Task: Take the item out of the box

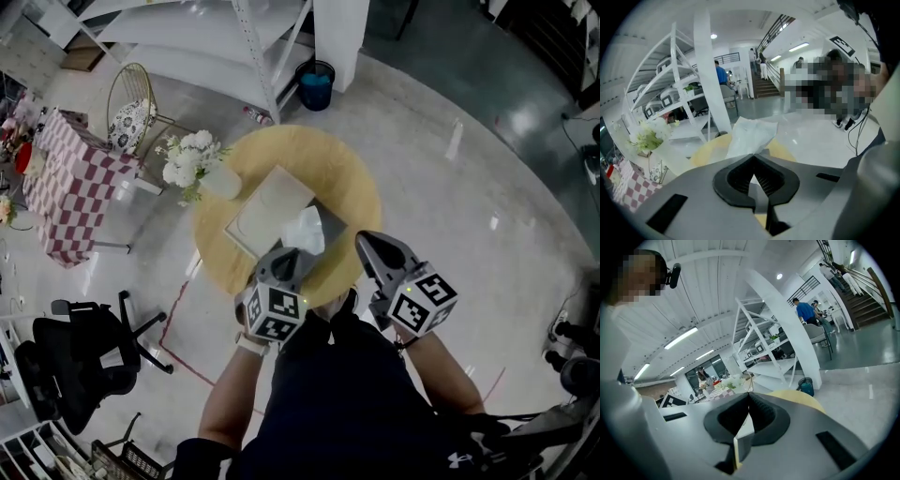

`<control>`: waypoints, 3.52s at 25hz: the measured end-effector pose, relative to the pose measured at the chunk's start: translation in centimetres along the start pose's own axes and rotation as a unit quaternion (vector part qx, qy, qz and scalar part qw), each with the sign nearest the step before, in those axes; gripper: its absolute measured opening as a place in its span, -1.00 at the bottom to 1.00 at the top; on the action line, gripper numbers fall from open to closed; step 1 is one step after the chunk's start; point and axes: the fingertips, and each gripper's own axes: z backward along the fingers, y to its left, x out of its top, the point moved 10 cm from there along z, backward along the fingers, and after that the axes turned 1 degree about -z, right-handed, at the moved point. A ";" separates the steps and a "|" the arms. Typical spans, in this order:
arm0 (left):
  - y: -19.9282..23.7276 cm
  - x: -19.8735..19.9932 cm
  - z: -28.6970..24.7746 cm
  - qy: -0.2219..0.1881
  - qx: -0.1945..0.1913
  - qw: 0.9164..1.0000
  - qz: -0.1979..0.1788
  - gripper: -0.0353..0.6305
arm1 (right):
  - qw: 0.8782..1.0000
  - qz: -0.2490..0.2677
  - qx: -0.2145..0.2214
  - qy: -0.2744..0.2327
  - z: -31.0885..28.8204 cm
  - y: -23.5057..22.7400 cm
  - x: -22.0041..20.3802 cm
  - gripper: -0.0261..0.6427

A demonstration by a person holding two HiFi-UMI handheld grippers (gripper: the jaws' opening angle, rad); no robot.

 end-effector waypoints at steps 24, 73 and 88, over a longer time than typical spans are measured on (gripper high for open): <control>3.6 7.8 10.0 -0.260 0.009 0.960 0.104 -0.84 | 0.995 0.070 -0.004 -0.064 0.4 2.4 5.1 -0.89; 6.0 7.9 12.5 -0.358 0.062 0.923 0.127 -0.84 | 0.978 0.146 0.021 -0.151 0.0 5.2 9.4 -0.89; 5.6 8.4 12.3 -0.357 0.063 0.923 0.129 -0.84 | 0.980 0.137 0.025 -0.145 -0.1 4.4 9.3 -0.89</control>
